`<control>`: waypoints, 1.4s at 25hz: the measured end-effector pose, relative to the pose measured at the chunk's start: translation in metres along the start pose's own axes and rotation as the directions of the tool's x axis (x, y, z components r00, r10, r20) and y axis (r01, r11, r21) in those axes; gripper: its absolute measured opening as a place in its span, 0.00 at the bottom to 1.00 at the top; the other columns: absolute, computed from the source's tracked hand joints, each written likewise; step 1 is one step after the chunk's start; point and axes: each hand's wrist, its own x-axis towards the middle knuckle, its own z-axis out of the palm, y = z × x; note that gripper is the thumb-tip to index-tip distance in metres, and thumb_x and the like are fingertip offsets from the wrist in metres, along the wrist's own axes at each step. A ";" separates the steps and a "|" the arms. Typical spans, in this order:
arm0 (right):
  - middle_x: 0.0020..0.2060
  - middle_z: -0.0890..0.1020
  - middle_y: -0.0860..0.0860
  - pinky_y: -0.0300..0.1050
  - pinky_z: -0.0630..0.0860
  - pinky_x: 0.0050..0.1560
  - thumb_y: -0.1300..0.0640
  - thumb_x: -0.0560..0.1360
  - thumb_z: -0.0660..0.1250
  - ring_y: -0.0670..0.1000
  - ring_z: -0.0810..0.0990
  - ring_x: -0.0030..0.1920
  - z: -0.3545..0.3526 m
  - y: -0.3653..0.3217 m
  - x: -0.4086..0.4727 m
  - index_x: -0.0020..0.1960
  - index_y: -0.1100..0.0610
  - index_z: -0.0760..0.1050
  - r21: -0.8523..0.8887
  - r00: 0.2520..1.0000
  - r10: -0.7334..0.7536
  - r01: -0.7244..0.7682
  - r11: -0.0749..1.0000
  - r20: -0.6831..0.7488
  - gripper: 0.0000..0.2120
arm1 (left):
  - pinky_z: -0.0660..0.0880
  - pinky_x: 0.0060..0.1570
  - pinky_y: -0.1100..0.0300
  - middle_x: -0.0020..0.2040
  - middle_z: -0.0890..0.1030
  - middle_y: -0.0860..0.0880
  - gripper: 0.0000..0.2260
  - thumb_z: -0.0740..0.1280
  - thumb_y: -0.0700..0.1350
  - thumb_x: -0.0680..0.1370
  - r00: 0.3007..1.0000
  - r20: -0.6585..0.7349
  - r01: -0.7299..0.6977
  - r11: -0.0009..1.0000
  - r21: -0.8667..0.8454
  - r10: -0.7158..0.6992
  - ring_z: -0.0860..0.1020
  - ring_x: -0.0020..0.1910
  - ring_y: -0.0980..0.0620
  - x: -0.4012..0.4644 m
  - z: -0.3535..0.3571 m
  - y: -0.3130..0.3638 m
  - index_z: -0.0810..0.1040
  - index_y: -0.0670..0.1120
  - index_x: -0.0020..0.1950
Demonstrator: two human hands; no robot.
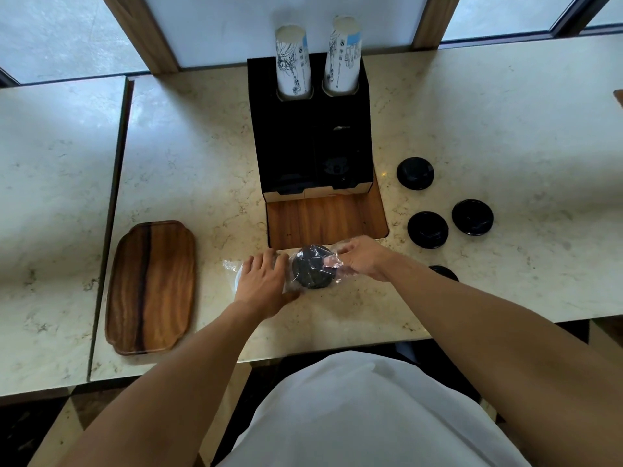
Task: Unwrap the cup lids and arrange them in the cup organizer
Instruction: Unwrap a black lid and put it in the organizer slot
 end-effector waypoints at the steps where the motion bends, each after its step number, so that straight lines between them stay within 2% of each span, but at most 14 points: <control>1: 0.49 0.86 0.57 0.40 0.82 0.41 0.61 0.72 0.78 0.50 0.83 0.39 -0.005 0.002 0.000 0.59 0.63 0.81 0.020 1.000 0.004 -0.003 1.000 -0.017 0.17 | 0.63 0.69 0.43 0.69 0.71 0.43 0.38 0.66 0.71 0.71 1.000 -0.002 0.004 1.000 0.003 -0.004 0.69 0.67 0.40 -0.001 0.000 0.000 0.66 0.48 0.71; 3: 0.48 0.86 0.58 0.45 0.83 0.48 0.60 0.72 0.78 0.50 0.83 0.39 -0.014 0.006 -0.001 0.57 0.62 0.83 0.035 0.999 0.005 -0.003 0.999 -0.039 0.15 | 0.63 0.70 0.44 0.69 0.70 0.43 0.37 0.66 0.71 0.71 1.000 -0.005 0.011 1.000 0.000 -0.011 0.69 0.68 0.41 -0.001 0.000 0.001 0.66 0.48 0.71; 4: 0.47 0.87 0.57 0.45 0.83 0.49 0.60 0.72 0.78 0.50 0.83 0.39 -0.018 0.008 -0.002 0.54 0.62 0.84 0.041 0.999 0.008 -0.006 0.999 -0.050 0.12 | 0.62 0.70 0.44 0.69 0.70 0.43 0.37 0.65 0.71 0.72 1.000 -0.006 0.013 1.000 -0.005 -0.013 0.69 0.68 0.41 0.000 0.000 0.001 0.66 0.48 0.71; 6: 0.46 0.86 0.57 0.43 0.83 0.45 0.59 0.73 0.77 0.49 0.82 0.39 -0.026 0.011 -0.003 0.52 0.59 0.84 0.047 0.996 0.010 -0.006 0.999 -0.089 0.08 | 0.63 0.69 0.44 0.68 0.71 0.43 0.36 0.65 0.71 0.72 1.000 -0.013 0.021 1.000 -0.010 -0.021 0.69 0.67 0.41 0.000 -0.001 0.002 0.66 0.49 0.71; 9: 0.45 0.85 0.55 0.40 0.75 0.35 0.54 0.75 0.76 0.49 0.79 0.39 -0.033 0.018 -0.002 0.55 0.56 0.83 -0.027 0.988 -0.002 -0.003 1.000 -0.156 0.11 | 0.63 0.68 0.45 0.68 0.71 0.43 0.35 0.65 0.70 0.73 0.999 -0.025 0.035 0.999 -0.004 -0.036 0.69 0.66 0.41 -0.002 0.000 0.002 0.67 0.49 0.70; 11: 0.45 0.85 0.51 0.39 0.73 0.35 0.51 0.75 0.75 0.49 0.79 0.41 -0.035 0.022 -0.002 0.57 0.54 0.83 -0.045 0.986 -0.001 -0.006 0.999 -0.168 0.12 | 0.64 0.68 0.45 0.67 0.72 0.43 0.34 0.65 0.70 0.73 0.999 -0.034 0.037 0.999 -0.011 -0.037 0.70 0.66 0.41 -0.003 0.001 0.001 0.68 0.48 0.70; 14: 0.46 0.85 0.48 0.36 0.75 0.34 0.51 0.74 0.76 0.45 0.82 0.41 -0.032 0.026 -0.003 0.54 0.49 0.81 -0.004 0.988 -0.001 0.001 1.000 -0.152 0.10 | 0.64 0.68 0.45 0.68 0.72 0.43 0.35 0.64 0.70 0.73 0.999 -0.029 0.045 0.999 -0.005 -0.045 0.70 0.66 0.41 -0.003 0.001 0.000 0.67 0.49 0.71; 16: 0.47 0.86 0.49 0.36 0.78 0.34 0.54 0.72 0.78 0.46 0.85 0.41 -0.030 0.027 -0.002 0.56 0.52 0.81 0.057 0.993 -0.006 0.012 0.998 -0.114 0.14 | 0.63 0.68 0.44 0.69 0.71 0.42 0.36 0.64 0.71 0.73 0.998 -0.024 0.054 0.999 -0.005 -0.054 0.70 0.67 0.40 -0.004 0.001 0.000 0.67 0.48 0.72; 19: 0.51 0.86 0.54 0.45 0.84 0.43 0.59 0.70 0.80 0.52 0.87 0.47 -0.030 0.029 0.000 0.59 0.58 0.80 0.159 0.997 0.003 0.008 0.987 -0.074 0.19 | 0.62 0.70 0.44 0.70 0.70 0.42 0.38 0.64 0.71 0.73 0.998 -0.004 0.064 0.998 -0.004 -0.064 0.68 0.69 0.40 -0.005 0.001 -0.002 0.65 0.48 0.74; 24: 0.52 0.87 0.55 0.55 0.85 0.50 0.61 0.72 0.78 0.56 0.87 0.50 -0.040 0.032 0.002 0.58 0.58 0.79 0.231 0.999 0.034 -0.029 0.972 -0.020 0.17 | 0.62 0.70 0.44 0.71 0.70 0.42 0.39 0.64 0.71 0.73 0.997 0.008 0.082 0.997 -0.016 -0.081 0.68 0.69 0.40 -0.007 0.000 -0.004 0.64 0.48 0.76; 31: 0.52 0.87 0.56 0.53 0.83 0.56 0.60 0.74 0.76 0.55 0.87 0.52 -0.057 0.037 0.000 0.60 0.60 0.80 0.271 0.997 0.057 -0.041 0.962 -0.051 0.16 | 0.60 0.71 0.44 0.71 0.69 0.43 0.39 0.65 0.71 0.72 0.994 0.026 0.106 0.990 -0.090 -0.104 0.67 0.70 0.40 -0.003 -0.001 -0.009 0.64 0.50 0.75; 35: 0.49 0.88 0.55 0.45 0.84 0.46 0.59 0.74 0.76 0.52 0.88 0.47 -0.064 0.033 -0.004 0.56 0.62 0.83 0.325 0.989 0.028 0.020 0.946 -0.143 0.12 | 0.60 0.71 0.45 0.69 0.69 0.44 0.38 0.65 0.71 0.72 0.993 0.027 0.119 0.988 -0.097 -0.116 0.68 0.68 0.41 -0.001 -0.002 -0.011 0.65 0.49 0.74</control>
